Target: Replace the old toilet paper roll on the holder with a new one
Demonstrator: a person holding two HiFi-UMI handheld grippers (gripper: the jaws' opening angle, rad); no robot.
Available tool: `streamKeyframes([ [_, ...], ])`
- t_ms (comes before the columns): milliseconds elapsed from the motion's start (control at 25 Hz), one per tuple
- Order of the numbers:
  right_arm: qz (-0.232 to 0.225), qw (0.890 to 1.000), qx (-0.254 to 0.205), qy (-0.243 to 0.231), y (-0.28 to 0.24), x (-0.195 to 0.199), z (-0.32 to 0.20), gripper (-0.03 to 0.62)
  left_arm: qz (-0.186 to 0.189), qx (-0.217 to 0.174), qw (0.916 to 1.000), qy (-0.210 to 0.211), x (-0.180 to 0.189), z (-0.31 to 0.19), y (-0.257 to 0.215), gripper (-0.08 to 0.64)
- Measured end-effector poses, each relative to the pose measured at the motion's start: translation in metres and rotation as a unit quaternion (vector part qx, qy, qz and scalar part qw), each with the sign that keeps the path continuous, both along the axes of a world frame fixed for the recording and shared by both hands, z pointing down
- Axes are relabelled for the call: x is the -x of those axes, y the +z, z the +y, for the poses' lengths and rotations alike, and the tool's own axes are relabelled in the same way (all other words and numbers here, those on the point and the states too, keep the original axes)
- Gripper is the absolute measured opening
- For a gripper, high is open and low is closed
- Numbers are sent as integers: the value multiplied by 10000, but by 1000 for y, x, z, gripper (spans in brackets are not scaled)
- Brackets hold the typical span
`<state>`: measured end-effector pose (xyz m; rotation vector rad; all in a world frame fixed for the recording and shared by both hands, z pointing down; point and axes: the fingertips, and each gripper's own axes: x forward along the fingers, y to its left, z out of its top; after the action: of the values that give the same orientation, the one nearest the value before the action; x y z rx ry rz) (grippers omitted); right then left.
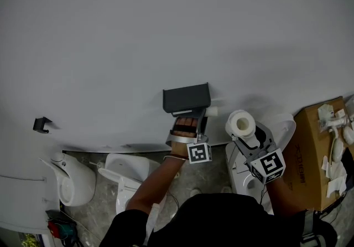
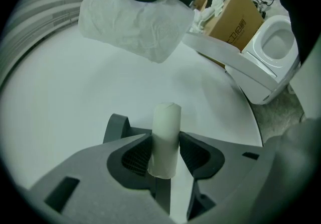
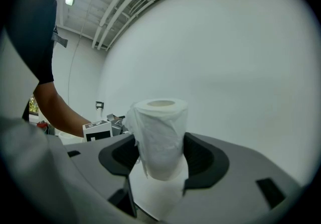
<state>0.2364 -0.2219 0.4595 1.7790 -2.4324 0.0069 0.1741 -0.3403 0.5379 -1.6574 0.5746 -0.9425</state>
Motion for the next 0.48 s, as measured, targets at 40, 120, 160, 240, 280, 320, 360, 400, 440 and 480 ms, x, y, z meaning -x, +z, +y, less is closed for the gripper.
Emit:
streamKeyframes([
  [40,7,10000,-3,30,0,-3,2,261,11,3,10000,35,-4,2,0,173],
  [120,23,9999,6,102,0,-9,7,261,60,6,9999,108,-14,6,-2,173],
  [160,29,9999,28,146,0,-13,9,261,80,-4,9999,151,-19,8,-4,173],
  [240,29,9997,74,238,2,-20,14,261,83,-9,9996,256,-29,13,-4,173],
  [280,30,9995,94,283,3,-23,16,261,66,-12,9995,318,-34,16,-2,174],
  [320,32,9994,99,325,3,-26,19,261,50,-31,9993,377,-39,18,-1,173],
  [360,33,9993,82,356,2,-27,20,261,44,-60,9991,428,-43,21,-1,173],
  [400,36,9992,72,380,2,-29,22,261,41,-73,9989,468,-46,23,-1,173],
  [440,40,9991,73,407,1,-30,23,261,28,-53,9987,499,-48,24,0,173],
  [480,43,9990,62,442,1,-31,25,261,23,-5,9986,529,-50,26,3,173],
])
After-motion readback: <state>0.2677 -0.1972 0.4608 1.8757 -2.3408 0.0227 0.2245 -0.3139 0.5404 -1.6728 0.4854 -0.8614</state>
